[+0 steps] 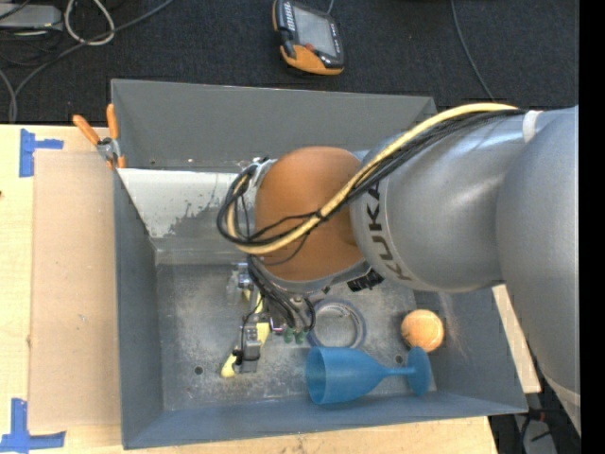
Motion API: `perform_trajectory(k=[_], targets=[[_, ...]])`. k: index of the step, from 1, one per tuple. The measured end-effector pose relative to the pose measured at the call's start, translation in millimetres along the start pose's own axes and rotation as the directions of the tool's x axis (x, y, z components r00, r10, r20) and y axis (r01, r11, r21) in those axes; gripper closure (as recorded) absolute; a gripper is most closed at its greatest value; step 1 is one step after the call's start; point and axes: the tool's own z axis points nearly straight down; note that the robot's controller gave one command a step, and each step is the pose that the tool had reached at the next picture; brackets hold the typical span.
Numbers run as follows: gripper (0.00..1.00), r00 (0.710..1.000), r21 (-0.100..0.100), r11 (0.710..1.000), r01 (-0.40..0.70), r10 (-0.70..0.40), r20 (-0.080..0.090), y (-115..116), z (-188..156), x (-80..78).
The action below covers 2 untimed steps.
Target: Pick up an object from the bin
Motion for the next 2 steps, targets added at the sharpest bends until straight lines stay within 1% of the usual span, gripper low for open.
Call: perform_trajectory(k=[1,2], targets=[[0.00,1.000,-0.001,1.000,-0.006,0.006,0.007,-1,-4,-2.2],[0.00,0.881,0.002,0.881,0.473,-0.473,0.003,-37,95,-38.5]])
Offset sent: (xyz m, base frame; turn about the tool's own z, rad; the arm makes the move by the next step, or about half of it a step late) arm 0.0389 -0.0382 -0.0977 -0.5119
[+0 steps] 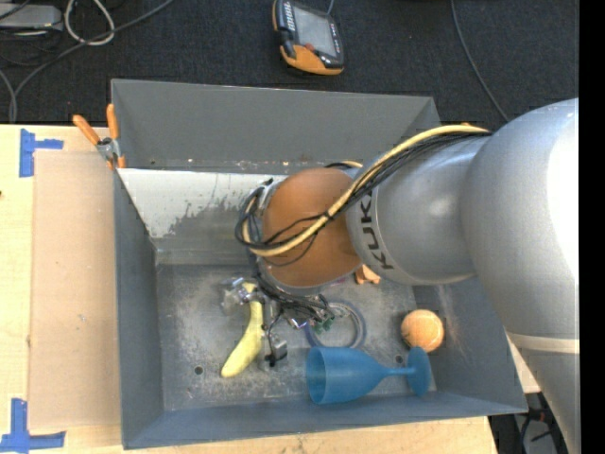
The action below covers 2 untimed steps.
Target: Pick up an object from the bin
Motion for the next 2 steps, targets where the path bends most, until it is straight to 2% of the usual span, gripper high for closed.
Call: perform_trajectory(k=[1,2], targets=[[0.00,0.997,0.000,0.997,0.083,-0.083,0.002,5.7,2.8,11.8],[0.00,0.999,-0.002,0.999,0.040,-0.040,0.000,0.5,7.3,3.6]])
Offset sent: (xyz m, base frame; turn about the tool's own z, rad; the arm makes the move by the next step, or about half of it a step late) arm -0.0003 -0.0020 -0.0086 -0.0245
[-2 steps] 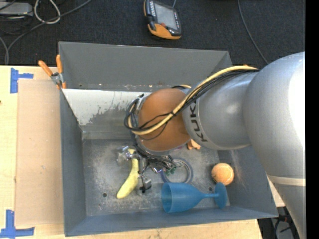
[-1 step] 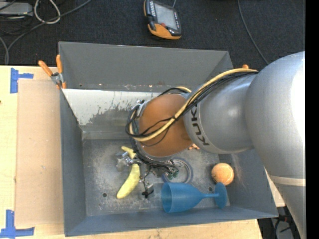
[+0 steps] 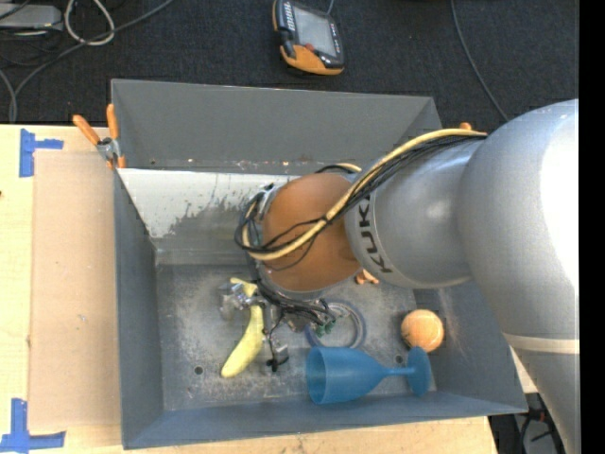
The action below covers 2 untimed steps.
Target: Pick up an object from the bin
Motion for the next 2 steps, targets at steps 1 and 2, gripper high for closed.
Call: perform_trajectory(k=[1,2], targets=[[0.00,0.999,0.000,0.999,0.036,-0.036,0.000,5.4,-3.3,7.8],[1.00,1.000,-0.002,1.000,0.004,-0.004,0.000,1.1,-0.9,0.7]])
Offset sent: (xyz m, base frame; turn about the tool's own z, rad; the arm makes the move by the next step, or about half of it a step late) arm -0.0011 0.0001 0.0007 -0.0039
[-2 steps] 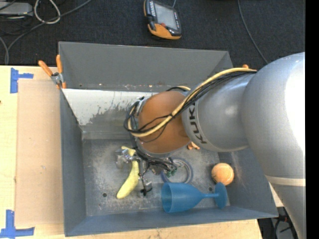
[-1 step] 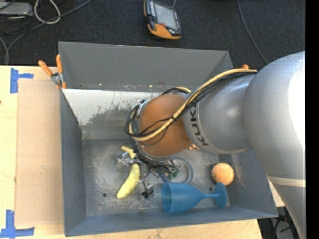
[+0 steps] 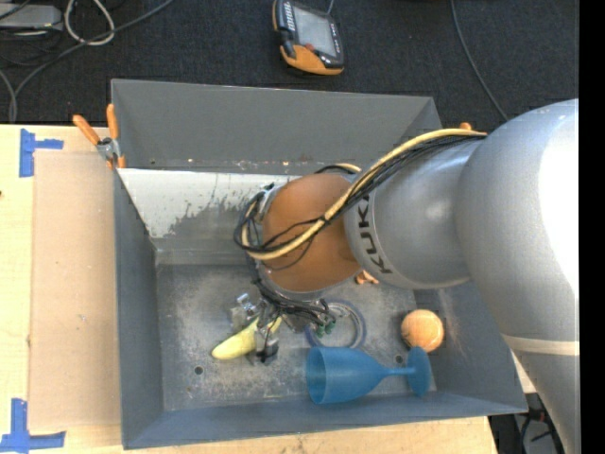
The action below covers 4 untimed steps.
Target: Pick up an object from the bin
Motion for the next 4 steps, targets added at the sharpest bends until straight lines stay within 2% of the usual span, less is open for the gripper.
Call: perform_trajectory(k=[1,2,4], targets=[[1.00,1.000,0.000,1.000,-0.001,0.001,0.000,0,0,0.0],[1.00,1.000,-0.003,1.000,-0.003,0.003,-0.011,1,-22,3.5],[1.00,1.000,0.000,1.000,-0.005,0.005,0.000,1,-91,0.5]])
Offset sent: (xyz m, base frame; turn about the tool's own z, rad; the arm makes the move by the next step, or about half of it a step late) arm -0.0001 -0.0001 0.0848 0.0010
